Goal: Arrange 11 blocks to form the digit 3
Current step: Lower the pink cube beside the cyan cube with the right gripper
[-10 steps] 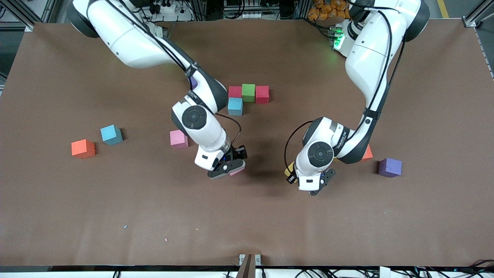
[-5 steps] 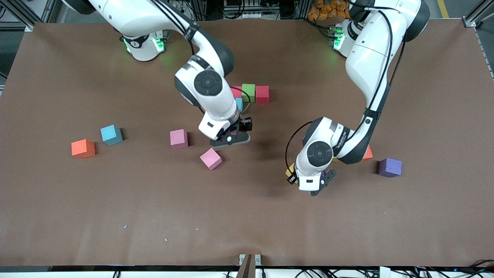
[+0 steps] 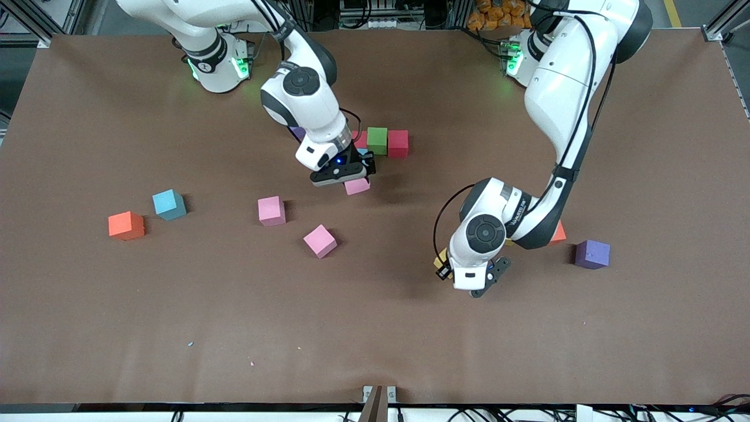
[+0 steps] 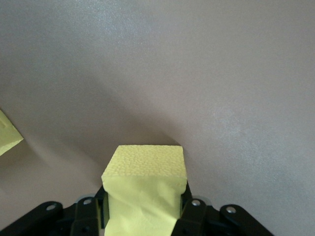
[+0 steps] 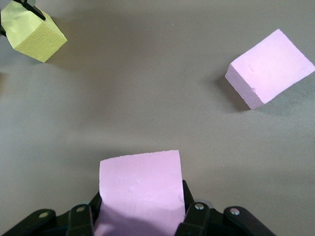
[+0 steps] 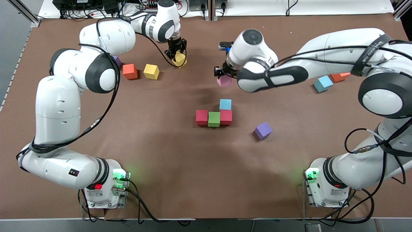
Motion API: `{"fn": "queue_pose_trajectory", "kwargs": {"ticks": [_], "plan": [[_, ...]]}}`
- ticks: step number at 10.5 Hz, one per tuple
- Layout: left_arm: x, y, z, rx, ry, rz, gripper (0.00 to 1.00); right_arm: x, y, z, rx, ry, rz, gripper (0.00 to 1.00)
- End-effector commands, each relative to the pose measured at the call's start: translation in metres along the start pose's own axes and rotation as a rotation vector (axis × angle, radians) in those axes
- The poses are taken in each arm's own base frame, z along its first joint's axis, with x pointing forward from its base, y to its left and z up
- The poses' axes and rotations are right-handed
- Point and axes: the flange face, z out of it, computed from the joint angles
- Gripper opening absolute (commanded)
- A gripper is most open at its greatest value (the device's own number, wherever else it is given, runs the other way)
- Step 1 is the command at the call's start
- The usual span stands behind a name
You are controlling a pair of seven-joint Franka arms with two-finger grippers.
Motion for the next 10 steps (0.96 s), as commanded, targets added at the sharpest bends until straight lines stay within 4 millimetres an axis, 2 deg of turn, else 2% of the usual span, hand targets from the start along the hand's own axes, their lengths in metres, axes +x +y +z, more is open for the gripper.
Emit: {"fn": "queue_pose_trajectory", "kwargs": {"ticks": [1, 2, 5, 10], "plan": [[0.002, -0.001, 0.003, 0.014, 0.024, 0.014, 0.00, -0.013, 0.009, -0.005, -0.059, 0.107, 0.003, 0.00], [0.002, -0.001, 0.004, 0.015, 0.023, 0.014, 0.00, -0.020, 0.013, 0.005, -0.097, 0.149, -0.028, 0.00], [0.001, -0.001, 0.005, 0.017, 0.022, 0.016, 0.00, -0.035, 0.017, 0.031, -0.117, 0.222, 0.025, 0.00], [-0.001, -0.001, 0.005, 0.017, 0.023, 0.017, 0.00, -0.029, 0.006, 0.057, -0.090, 0.199, 0.094, 0.00]]}}
